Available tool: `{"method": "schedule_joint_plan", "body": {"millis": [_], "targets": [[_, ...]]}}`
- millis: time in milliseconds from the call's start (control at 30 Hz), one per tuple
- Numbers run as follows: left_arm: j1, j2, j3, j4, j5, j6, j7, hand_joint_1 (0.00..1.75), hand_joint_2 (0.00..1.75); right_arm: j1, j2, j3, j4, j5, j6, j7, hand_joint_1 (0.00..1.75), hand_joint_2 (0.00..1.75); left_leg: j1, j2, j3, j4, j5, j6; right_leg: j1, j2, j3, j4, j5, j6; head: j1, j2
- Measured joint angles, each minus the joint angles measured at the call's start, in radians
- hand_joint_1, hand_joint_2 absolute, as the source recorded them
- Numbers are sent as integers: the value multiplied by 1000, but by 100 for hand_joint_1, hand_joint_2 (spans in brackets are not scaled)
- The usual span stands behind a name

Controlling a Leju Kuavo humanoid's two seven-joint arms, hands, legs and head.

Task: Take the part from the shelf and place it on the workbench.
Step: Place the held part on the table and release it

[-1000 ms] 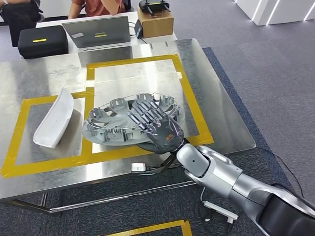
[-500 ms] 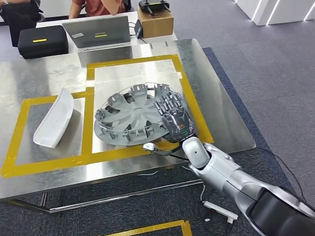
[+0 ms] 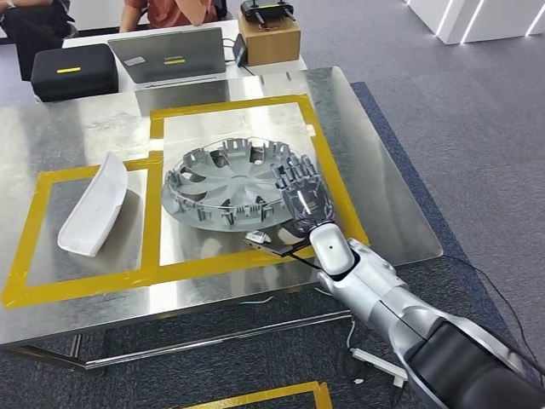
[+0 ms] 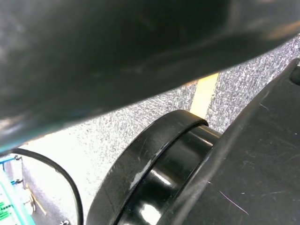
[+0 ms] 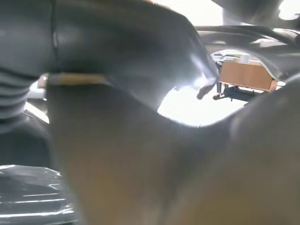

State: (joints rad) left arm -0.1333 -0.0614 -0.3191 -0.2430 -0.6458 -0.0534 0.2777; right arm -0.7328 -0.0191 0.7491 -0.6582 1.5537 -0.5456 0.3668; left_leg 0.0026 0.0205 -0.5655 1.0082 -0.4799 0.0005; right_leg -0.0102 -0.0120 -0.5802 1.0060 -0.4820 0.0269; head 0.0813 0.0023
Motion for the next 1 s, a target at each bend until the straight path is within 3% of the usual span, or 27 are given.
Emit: {"method": "schedule_joint_plan", "body": {"millis": [267, 567, 733, 1000], "targets": [[0, 0, 0, 0, 0, 0, 0, 0, 0, 0, 16, -35, 5, -19, 5, -16, 0, 175, 0, 0, 0, 0, 0, 0, 0, 0, 0, 0, 0, 0, 0, 0], [2, 0, 12, 0, 4, 1, 3, 0, 0, 4, 61, -150, -29, -357, 184, -255, 0, 175, 0, 0, 0, 0, 0, 0, 0, 0, 0, 0, 0, 0, 0, 0], [6, 0, 24, 0, 9, 1, 5, 0, 0, 13, 67, -149, -133, -437, 259, -306, 0, 175, 0, 0, -1, 0, 0, 0, 0, 0, -1, 0, 0, 0, 0, 0], [10, 0, 43, 0, 16, 1, -3, 0, 0, 57, 63, -70, -412, -460, 269, -322, 0, 175, 0, 0, -2, 0, 0, 0, 0, 1, -3, 0, 0, 0, 0, 0]]}}
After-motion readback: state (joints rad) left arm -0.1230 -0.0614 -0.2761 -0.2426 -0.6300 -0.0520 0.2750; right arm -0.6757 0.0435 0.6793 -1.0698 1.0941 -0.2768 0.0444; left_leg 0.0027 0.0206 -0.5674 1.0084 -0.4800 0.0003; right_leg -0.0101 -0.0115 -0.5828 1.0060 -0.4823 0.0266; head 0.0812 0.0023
